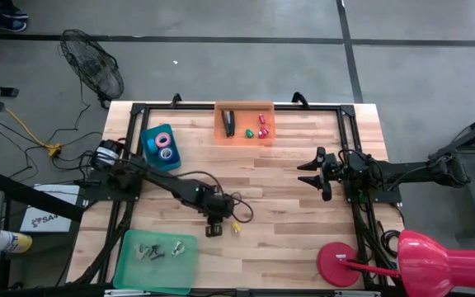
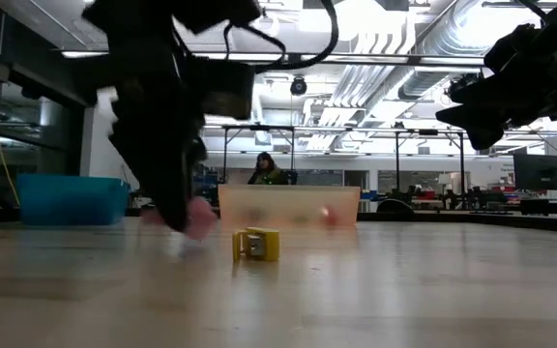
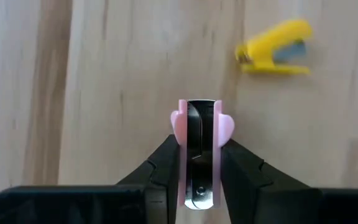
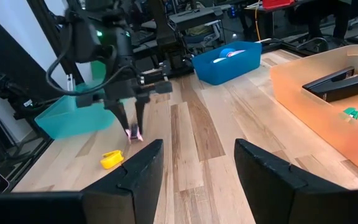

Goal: Pick and place Stapler, Stapler remover, tape
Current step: Put the pink staple remover into the green bin, then put the yellow stapler into the orange bin

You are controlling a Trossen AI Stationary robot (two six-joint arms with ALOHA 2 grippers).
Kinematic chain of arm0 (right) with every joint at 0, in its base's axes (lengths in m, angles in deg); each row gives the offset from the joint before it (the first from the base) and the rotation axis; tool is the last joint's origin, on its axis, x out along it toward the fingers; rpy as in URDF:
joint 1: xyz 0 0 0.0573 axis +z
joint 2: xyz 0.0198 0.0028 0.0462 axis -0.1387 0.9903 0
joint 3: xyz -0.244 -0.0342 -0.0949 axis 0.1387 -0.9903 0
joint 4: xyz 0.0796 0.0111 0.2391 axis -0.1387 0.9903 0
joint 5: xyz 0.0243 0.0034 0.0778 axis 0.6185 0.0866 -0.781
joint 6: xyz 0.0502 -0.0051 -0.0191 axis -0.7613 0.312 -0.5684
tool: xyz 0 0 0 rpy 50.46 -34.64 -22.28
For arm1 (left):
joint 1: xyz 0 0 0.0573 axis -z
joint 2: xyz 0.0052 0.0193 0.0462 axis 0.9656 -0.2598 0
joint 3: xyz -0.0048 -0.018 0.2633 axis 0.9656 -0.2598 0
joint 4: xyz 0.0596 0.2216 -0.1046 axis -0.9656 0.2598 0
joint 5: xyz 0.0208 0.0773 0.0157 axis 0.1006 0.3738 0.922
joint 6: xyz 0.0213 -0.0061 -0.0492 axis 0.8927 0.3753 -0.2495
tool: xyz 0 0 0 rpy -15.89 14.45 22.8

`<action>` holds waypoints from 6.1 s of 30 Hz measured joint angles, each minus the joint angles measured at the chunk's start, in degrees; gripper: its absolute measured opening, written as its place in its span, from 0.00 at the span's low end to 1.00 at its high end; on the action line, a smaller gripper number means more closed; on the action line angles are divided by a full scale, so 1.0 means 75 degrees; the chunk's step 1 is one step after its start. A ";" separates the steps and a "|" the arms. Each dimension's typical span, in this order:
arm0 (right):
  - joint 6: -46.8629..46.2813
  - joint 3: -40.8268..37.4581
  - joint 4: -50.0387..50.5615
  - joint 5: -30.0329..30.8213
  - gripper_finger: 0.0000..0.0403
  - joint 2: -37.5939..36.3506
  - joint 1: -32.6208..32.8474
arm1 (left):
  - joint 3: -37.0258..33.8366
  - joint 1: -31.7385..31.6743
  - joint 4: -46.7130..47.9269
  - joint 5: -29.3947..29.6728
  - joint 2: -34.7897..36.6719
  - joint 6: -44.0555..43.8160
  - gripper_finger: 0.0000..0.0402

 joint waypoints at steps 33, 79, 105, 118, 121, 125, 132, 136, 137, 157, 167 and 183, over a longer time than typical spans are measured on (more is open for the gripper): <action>-0.0003 0.0000 0.0000 0.0000 0.47 0.0000 -0.0001 | 0.0823 0.3910 0.3191 -0.0206 0.1227 -0.5134 0.20; -0.0001 0.0001 0.0000 0.0000 0.47 0.0000 -0.0001 | 0.0520 0.4075 0.2043 -0.0701 0.0983 -0.7421 0.62; -0.0001 0.0000 0.0002 0.0000 0.47 0.0000 -0.0002 | 0.2254 0.0629 0.2545 0.0628 0.0795 0.2531 0.63; -0.0002 0.0000 0.0000 0.0000 0.47 0.0000 0.0000 | 0.2249 -0.0317 0.1241 -0.0883 -0.0660 0.7435 0.63; -0.0003 0.0000 -0.0001 0.0000 0.47 0.0000 0.0000 | 0.2249 -0.0346 0.1059 -0.1153 -0.0947 0.8077 0.63; -0.0002 0.0002 -0.0001 0.0000 0.47 0.0000 0.0000 | 0.2243 -0.0330 0.0913 -0.1489 -0.1154 0.8741 0.63; 0.0000 0.0003 -0.0003 0.0000 0.47 0.0000 -0.0003 | 0.2243 -0.0326 0.0670 -0.1645 -0.1157 0.9618 0.63; 0.0000 0.0000 -0.0001 0.0000 0.47 0.0000 0.0000 | 0.2254 -0.0323 0.0398 -0.1797 -0.1323 0.9802 0.63; -0.0001 0.0000 0.0000 0.0000 0.47 0.0000 0.0000 | 0.2244 -0.0325 0.0453 -0.1790 -0.1382 0.9834 0.63; -0.0003 0.0000 0.0000 0.0000 0.47 0.0000 0.0000 | 0.2181 -0.0224 0.0107 -0.1883 -0.1743 1.0642 0.47; -0.0001 0.0001 -0.0003 0.0000 0.47 0.0000 0.0000 | 0.1867 -0.0227 -0.0148 -0.1988 -0.1716 1.0575 0.32; -0.0003 0.0000 -0.0002 0.0000 0.47 0.0000 -0.0003 | 0.1846 -0.0510 -0.0500 -0.1677 -0.1663 0.8395 0.13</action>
